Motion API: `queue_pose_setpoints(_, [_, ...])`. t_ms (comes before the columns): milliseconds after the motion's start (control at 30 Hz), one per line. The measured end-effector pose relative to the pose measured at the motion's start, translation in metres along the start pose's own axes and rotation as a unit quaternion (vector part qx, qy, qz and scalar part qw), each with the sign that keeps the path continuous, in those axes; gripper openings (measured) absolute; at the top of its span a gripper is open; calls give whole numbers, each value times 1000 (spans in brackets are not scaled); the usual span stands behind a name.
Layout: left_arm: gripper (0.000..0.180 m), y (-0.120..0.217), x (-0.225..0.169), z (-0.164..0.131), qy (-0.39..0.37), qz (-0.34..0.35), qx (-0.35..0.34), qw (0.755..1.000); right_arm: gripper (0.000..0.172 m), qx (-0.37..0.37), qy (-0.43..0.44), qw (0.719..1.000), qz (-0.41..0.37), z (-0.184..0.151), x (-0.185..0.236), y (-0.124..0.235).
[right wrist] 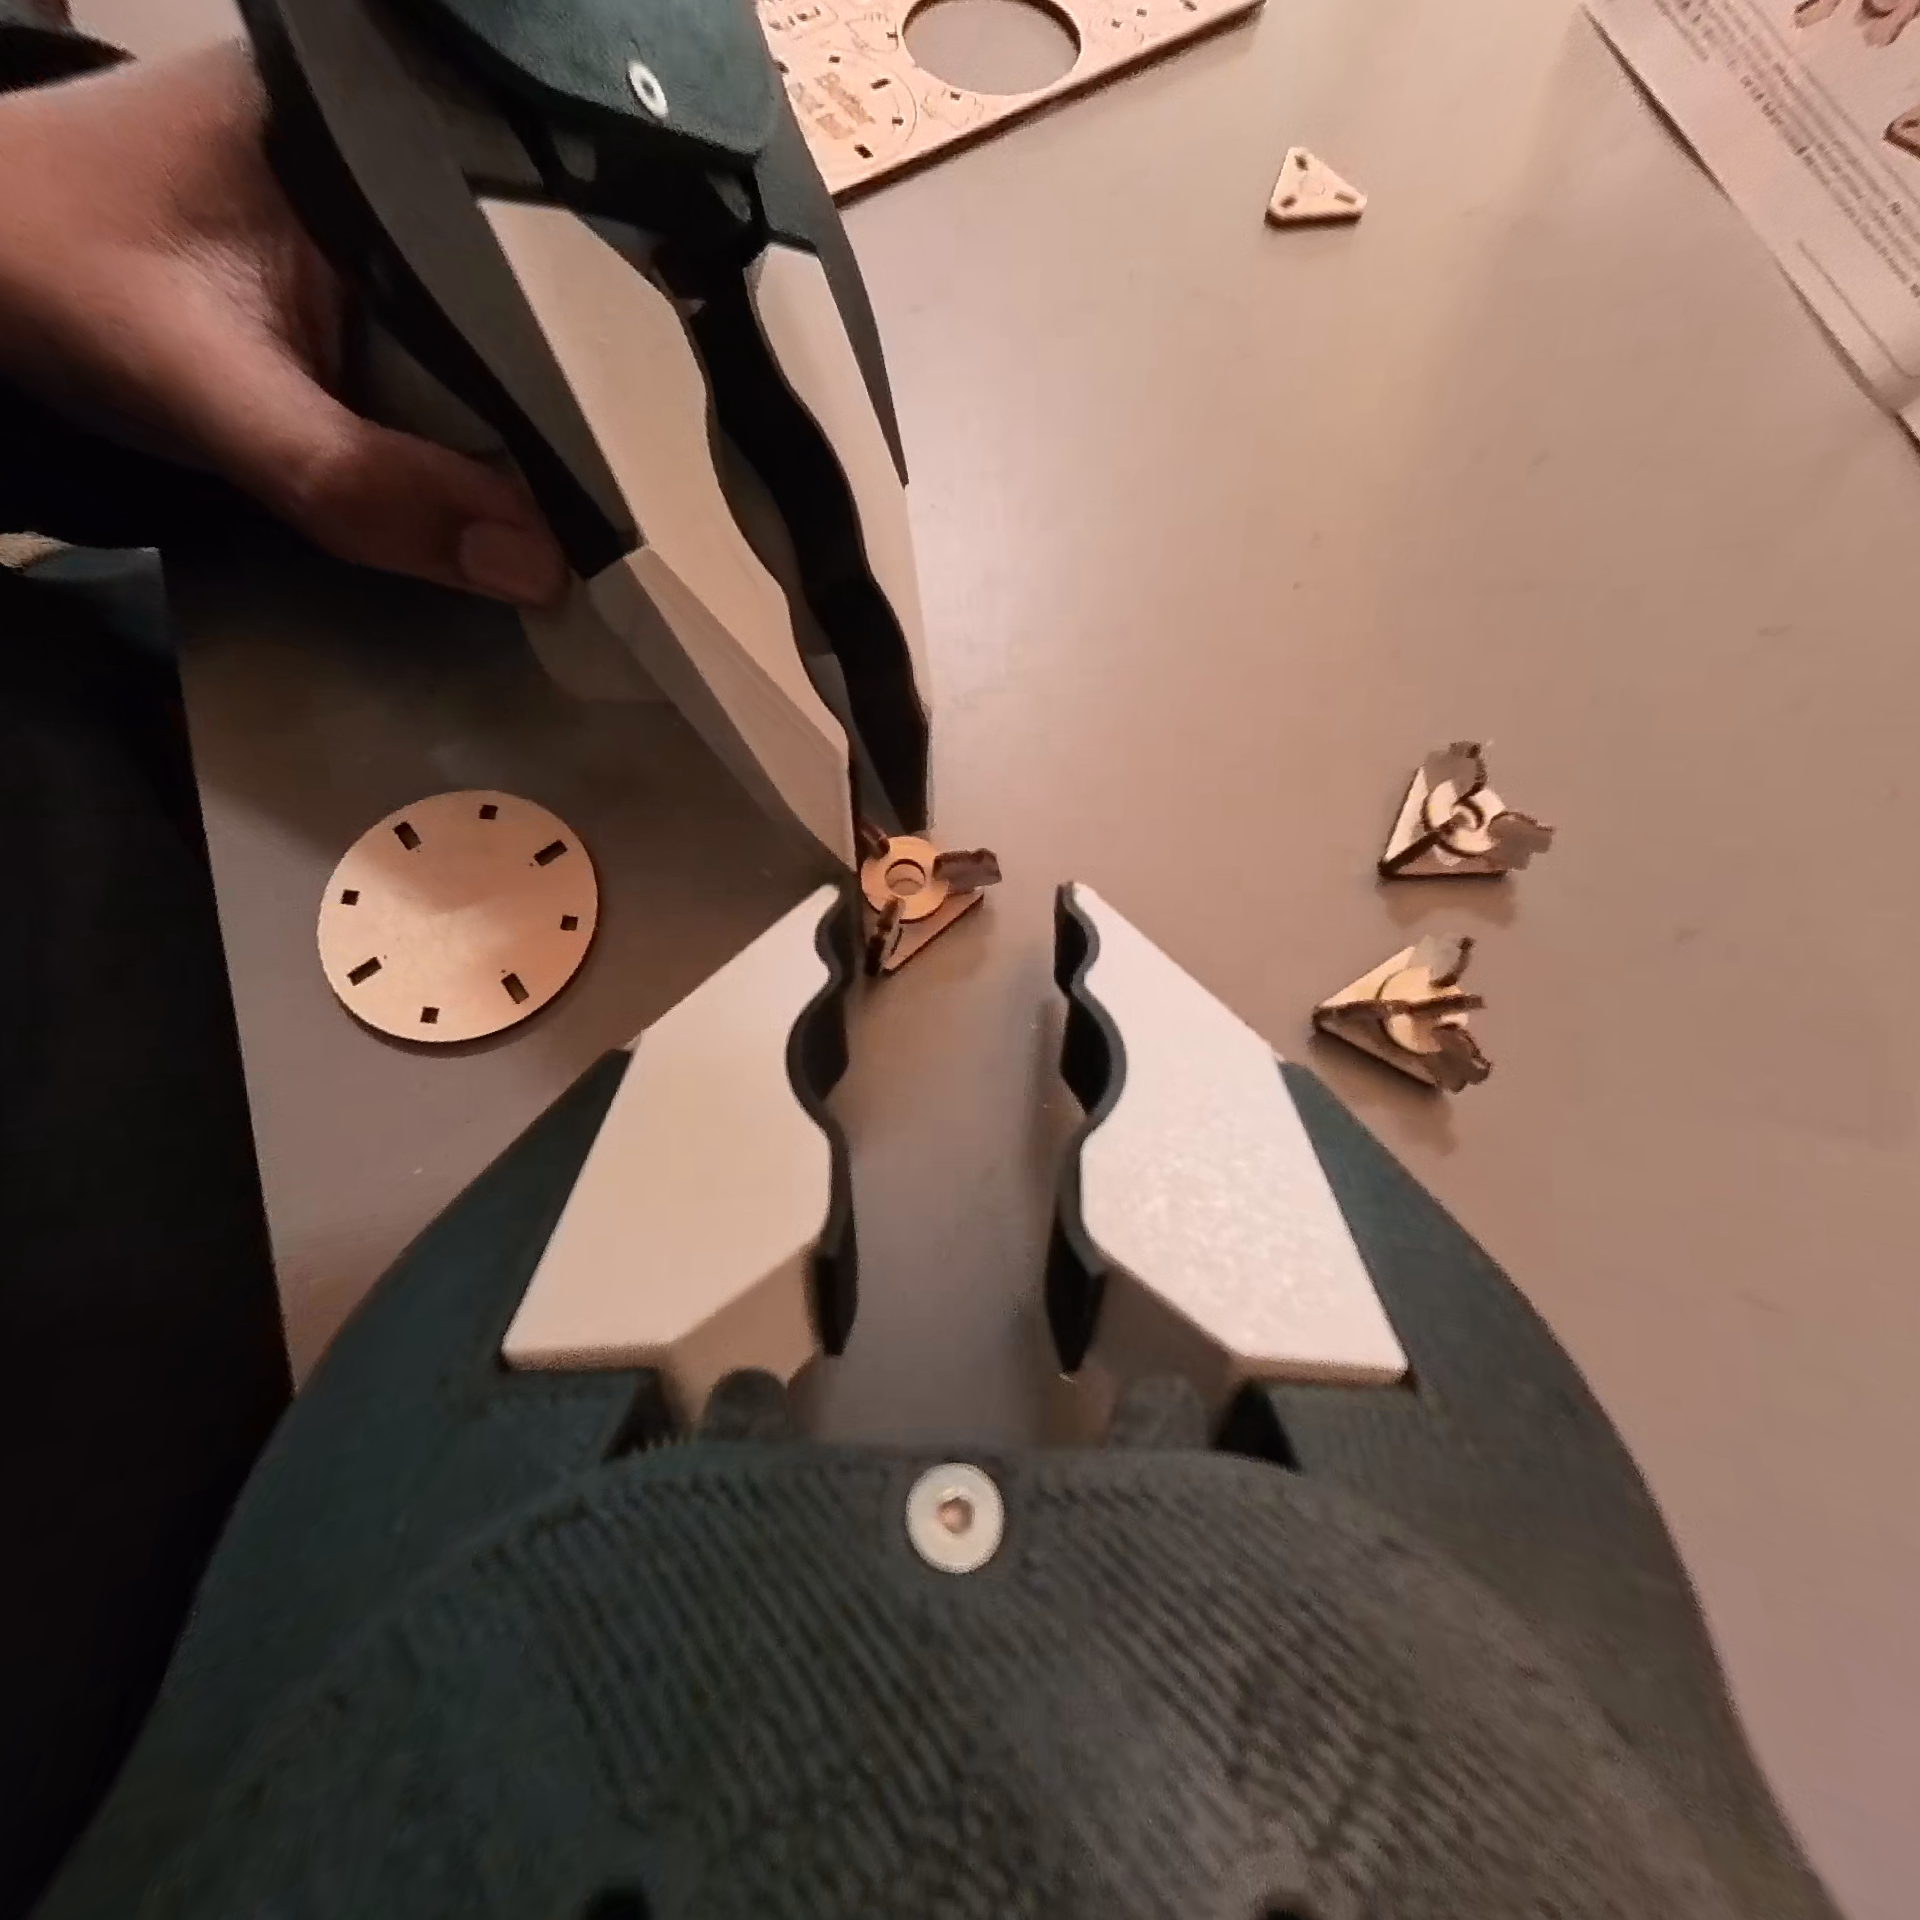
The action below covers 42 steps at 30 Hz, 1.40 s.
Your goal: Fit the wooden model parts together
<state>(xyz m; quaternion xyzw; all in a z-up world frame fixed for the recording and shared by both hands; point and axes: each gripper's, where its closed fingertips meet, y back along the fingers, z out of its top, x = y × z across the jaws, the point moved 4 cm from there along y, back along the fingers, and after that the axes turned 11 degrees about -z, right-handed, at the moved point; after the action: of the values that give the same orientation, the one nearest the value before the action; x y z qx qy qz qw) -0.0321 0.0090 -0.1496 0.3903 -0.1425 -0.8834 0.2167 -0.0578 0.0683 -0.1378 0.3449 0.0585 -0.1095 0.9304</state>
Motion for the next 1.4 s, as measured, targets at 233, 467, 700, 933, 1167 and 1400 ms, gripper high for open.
queue_pose_setpoints(233, [16, 0, -1, 0, -1, -5, 0, 1000, 37, -24, 23, 999, 30, 4, 5, 0])
queue_pose_setpoints(467, [13, -1, -1, 0, 1, -6, 3, 1000, 35, -31, 46, 997, 49, 3, 5, -3])
queue_pose_setpoints(700, [11, -1, 0, -1, 6, -11, 3, 1000, 31, -29, 55, 996, 63, 1, 5, -5])
queue_pose_setpoints(933, [11, -1, 0, 0, 10, -15, 2, 1000, 27, -31, 59, 996, 62, -1, 4, -4])
queue_pose_setpoints(1167, [10, -1, 0, -1, 9, -16, 5, 1000, 25, -34, 77, 995, 48, -1, 5, -4])
queue_pose_setpoints(1400, [7, -2, -1, -1, 10, -21, 6, 1000, 25, -35, 68, 996, 48, -1, 5, -4])
